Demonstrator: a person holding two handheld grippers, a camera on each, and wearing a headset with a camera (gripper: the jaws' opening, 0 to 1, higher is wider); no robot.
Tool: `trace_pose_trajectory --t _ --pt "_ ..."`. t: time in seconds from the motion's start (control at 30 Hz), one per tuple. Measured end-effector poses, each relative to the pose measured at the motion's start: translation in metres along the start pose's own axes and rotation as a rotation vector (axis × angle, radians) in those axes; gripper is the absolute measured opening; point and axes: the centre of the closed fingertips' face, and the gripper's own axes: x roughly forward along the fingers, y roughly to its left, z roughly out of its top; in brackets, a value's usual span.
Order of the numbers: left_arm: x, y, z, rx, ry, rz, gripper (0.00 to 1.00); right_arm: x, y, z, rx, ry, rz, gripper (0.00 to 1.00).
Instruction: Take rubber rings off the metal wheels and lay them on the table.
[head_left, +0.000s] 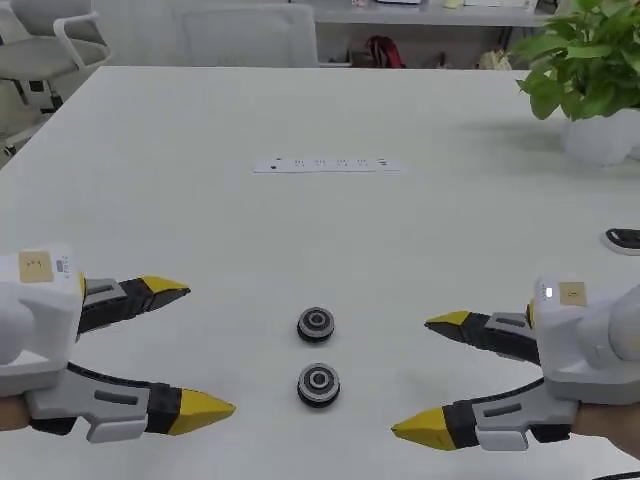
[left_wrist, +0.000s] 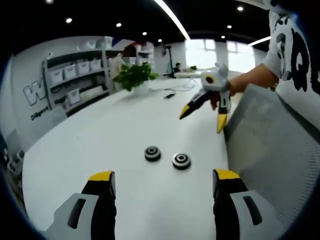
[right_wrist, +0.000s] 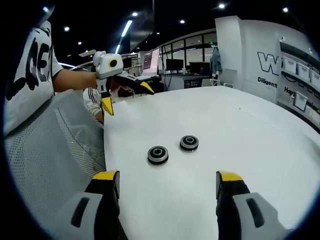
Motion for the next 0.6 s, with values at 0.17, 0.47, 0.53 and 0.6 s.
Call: trace_pose_trajectory --t 0.17,0.47,0.53,0.6 --pt "0.006 -0.001 -0.002 0.003 0.007 -0.014 0.79 0.005 -0.001 0.001 -0.013 0.006 0.015 0.72" --pt "0.015 0.000 -0.001 0.006 0.006 -0.040 0.72 0.015 -0.002 0.005 -0.045 0.013 0.051 0.64" --pt "0.018 0.000 -0.001 0.009 0.010 -0.045 0.71 0.017 -0.003 0.005 -0.050 0.014 0.058 0.61" --pt "0.020 -0.001 0.000 0.006 0.008 -0.054 0.71 0.019 -0.003 0.007 -0.050 0.012 0.066 0.59"
